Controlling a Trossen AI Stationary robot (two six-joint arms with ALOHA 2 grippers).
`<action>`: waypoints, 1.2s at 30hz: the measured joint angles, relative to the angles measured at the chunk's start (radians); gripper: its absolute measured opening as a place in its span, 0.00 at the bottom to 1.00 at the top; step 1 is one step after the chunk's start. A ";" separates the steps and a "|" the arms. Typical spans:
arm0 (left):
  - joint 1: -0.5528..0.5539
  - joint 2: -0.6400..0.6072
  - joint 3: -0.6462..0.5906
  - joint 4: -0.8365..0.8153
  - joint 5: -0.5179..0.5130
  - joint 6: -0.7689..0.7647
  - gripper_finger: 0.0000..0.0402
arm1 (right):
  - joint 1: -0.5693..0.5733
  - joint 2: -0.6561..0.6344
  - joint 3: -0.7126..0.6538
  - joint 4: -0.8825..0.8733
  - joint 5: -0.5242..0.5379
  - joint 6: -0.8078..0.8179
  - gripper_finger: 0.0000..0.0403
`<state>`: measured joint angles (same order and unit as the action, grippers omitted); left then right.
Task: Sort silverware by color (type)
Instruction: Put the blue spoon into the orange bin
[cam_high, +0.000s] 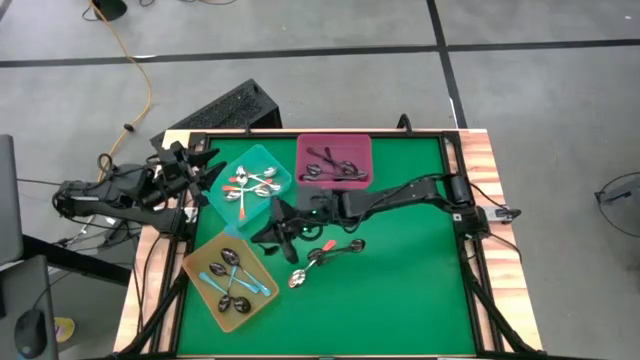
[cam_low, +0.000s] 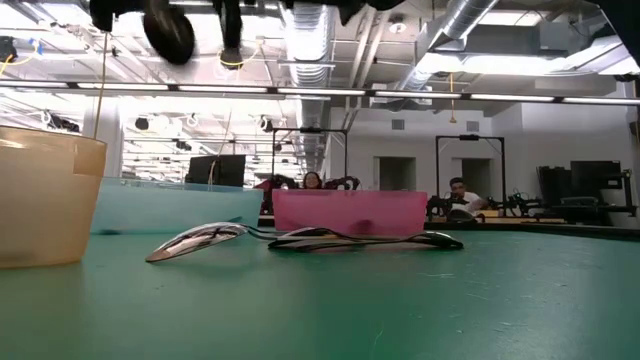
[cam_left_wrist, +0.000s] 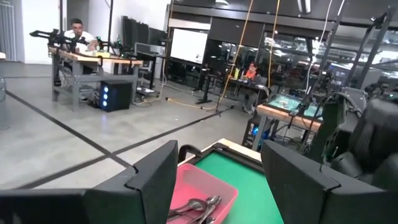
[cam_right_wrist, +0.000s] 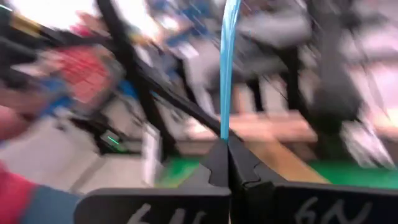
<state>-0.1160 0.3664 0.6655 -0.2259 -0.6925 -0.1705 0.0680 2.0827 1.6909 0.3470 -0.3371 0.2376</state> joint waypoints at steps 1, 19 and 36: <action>0.000 0.000 0.000 0.001 0.000 -0.005 0.54 | 0.000 0.000 0.000 0.056 -0.033 0.000 0.00; 0.000 -0.003 0.000 0.024 -0.012 -0.023 0.54 | 0.017 0.321 0.297 0.444 -0.212 0.333 0.00; 0.000 -0.003 0.000 0.045 -0.030 -0.009 0.54 | 0.070 0.384 0.650 -0.321 0.146 0.390 0.00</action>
<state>-0.1158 0.3637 0.6651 -0.1806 -0.7227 -0.1795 0.1382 2.4664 2.3413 0.0259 -0.1913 0.6275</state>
